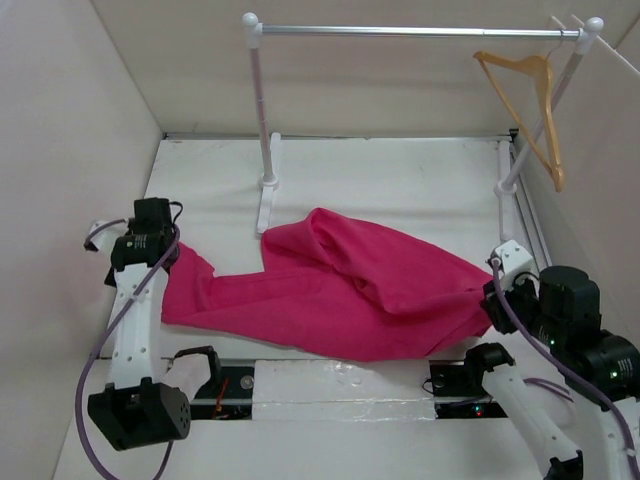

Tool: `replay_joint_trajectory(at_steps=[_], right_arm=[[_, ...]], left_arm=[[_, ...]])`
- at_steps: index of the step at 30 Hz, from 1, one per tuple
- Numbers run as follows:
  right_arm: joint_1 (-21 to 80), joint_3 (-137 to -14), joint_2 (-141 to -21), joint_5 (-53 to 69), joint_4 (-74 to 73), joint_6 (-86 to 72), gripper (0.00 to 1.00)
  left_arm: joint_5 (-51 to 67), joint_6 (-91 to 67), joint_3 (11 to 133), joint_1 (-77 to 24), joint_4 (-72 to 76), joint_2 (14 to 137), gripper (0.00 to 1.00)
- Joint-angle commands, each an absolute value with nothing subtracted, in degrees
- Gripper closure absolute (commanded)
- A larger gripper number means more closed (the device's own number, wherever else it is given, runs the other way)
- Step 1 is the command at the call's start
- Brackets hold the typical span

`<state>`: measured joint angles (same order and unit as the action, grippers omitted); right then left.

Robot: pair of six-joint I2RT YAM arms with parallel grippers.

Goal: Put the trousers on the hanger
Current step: Fold the trousers

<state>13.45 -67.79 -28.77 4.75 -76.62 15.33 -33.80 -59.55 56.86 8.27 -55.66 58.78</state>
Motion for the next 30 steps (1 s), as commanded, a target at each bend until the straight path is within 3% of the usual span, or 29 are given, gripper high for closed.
replay_joint_trajectory(at_steps=[1,2,3,4,5,8,12,15,16,17,18,19,20,22,25,30], right_arm=[[13.18,-64.61,-27.16,10.89,-79.8,15.65,0.67],[13.18,-64.25,-27.51,11.07,-79.63,15.73,0.51],[13.18,-64.94,-30.21,8.29,-78.67,16.6,0.28],[13.18,-65.82,-31.19,4.96,-77.71,17.74,0.22],[13.18,-65.83,-32.33,4.92,-77.7,17.75,0.22],[15.29,-67.68,-35.67,1.24,-71.56,16.7,0.23],[15.29,-63.12,-41.82,0.8,-57.35,12.5,0.96],[14.77,-56.97,-43.85,-3.85,-49.96,7.92,1.0],[14.07,-54.95,-44.73,-5.43,-48.01,5.39,0.94],[13.11,-51.8,-45.26,-7.36,-46.68,4.58,0.82],[10.49,-50.2,-45.79,-7.73,-43.54,3.96,0.68],[8.72,-48.53,-47.01,-7.65,-41.94,2.39,0.43],[6.7,-45.3,-47.8,-5.21,-38.01,2.37,0.36],[0.2,-42.38,-49.91,-3.09,-35.26,0.8,0.25],[-9.96,-38.34,-56.75,1.39,-30.34,0.27,0.2],[-14.15,-35.51,-66.23,9.22,-20.4,0.35,0.18]], left_arm=[[-30.12,-57.96,65.8,7.83,-52.33,57.13,0.12],[-27.36,-53.66,67.05,6.69,-49.08,58.09,0.27],[-16.02,-46.04,68.28,4.24,-41.82,61.84,0.36],[-7.47,-44.66,67.59,4.22,-40.7,63.27,0.39],[-7.38,-44.65,67.59,4.22,-40.69,64.76,0.39],[-3.08,-42.98,62.16,-1.99,-35.08,70.02,0.53],[-3.87,-41.05,62.75,-15.8,-33.76,82.33,0.59],[-3.17,-40.26,62.32,-19.51,-30.26,87.97,0.56],[-2.73,-40.08,61.88,-19.51,-29.28,88.94,0.53],[-2.03,-39.82,61.44,-19.51,-28.05,90.86,0.47],[-1.33,-38.77,61.52,-19.51,-26.65,91.84,0.44],[-1.14,-38.5,61.96,-19.51,-26.37,92.89,0.43],[-2.19,-38.15,62.92,-19.51,-26.11,94.64,0.42],[-3.42,-37.01,63.81,-19.51,-25.49,96.32,0.42],[-5.43,-36.65,65.3,-20.12,-25.14,99.4,0.43],[-7.47,-36.3,63.9,-20.13,-21.98,99.14,0.42]])
